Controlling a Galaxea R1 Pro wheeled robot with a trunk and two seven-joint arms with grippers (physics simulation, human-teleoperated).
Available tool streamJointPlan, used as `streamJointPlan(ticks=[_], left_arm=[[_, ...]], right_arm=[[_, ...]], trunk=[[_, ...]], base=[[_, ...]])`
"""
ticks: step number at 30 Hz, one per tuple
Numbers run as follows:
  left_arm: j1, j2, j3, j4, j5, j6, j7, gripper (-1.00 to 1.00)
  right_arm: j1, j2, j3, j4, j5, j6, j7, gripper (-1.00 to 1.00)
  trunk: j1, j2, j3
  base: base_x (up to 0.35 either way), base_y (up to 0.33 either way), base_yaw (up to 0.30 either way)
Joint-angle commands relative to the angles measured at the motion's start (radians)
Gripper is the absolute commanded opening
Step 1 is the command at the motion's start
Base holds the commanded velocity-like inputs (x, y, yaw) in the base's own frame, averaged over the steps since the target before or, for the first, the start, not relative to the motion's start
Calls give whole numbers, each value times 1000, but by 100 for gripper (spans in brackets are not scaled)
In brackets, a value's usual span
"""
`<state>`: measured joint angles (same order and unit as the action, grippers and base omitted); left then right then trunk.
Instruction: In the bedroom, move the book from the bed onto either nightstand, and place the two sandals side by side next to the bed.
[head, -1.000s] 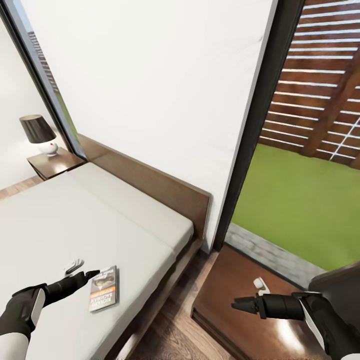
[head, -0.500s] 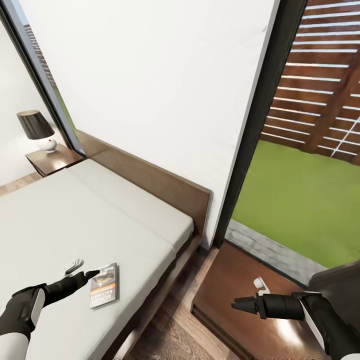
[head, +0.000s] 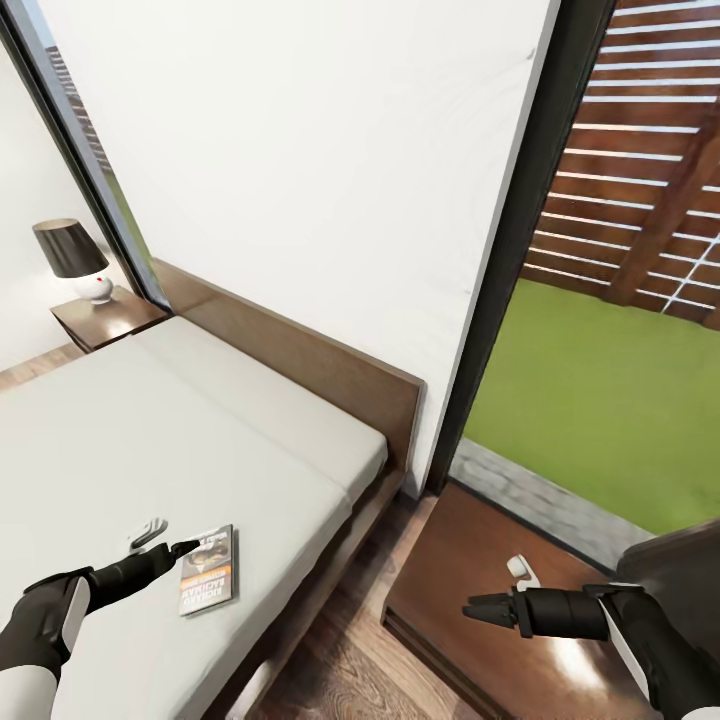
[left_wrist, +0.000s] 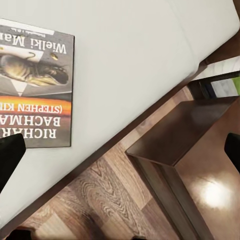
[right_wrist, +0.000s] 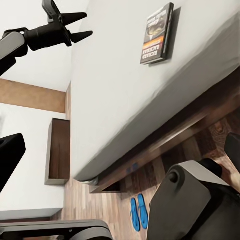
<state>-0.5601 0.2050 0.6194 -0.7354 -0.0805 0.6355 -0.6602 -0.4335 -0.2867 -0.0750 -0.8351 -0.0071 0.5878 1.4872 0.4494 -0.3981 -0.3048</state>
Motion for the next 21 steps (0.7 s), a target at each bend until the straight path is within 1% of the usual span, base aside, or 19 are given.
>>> streamJointPlan(ticks=[1,4,13,18,21], left_arm=[[-1,0,5,-1,-8,6,-9,100],[-1,0,5,-1,-8,6,-9,100],[-1,0,6,-1,-8,6,-9,100],[-1,1,6,-1,-8,6,-9,100],[-1,1,6,-1,-8,6,-9,100]], right_arm=[[-1,0,0,-1,0,10,3,100],[-1,0,0,-1,1,10,4,100],[-1,0,0,-1,1,10,2,100],[-1,0,0,-1,1,10,2,100],[-1,0,0,-1,1,10,2,100]], trunk=[[1,-2,-2],[1,-2,-2],[1,-2,-2],[1,-2,-2],[1,-2,-2]], base=[[0,0,-19],[0,0,-186],[0,0,-257],[0,17,-54],[0,187,-7]])
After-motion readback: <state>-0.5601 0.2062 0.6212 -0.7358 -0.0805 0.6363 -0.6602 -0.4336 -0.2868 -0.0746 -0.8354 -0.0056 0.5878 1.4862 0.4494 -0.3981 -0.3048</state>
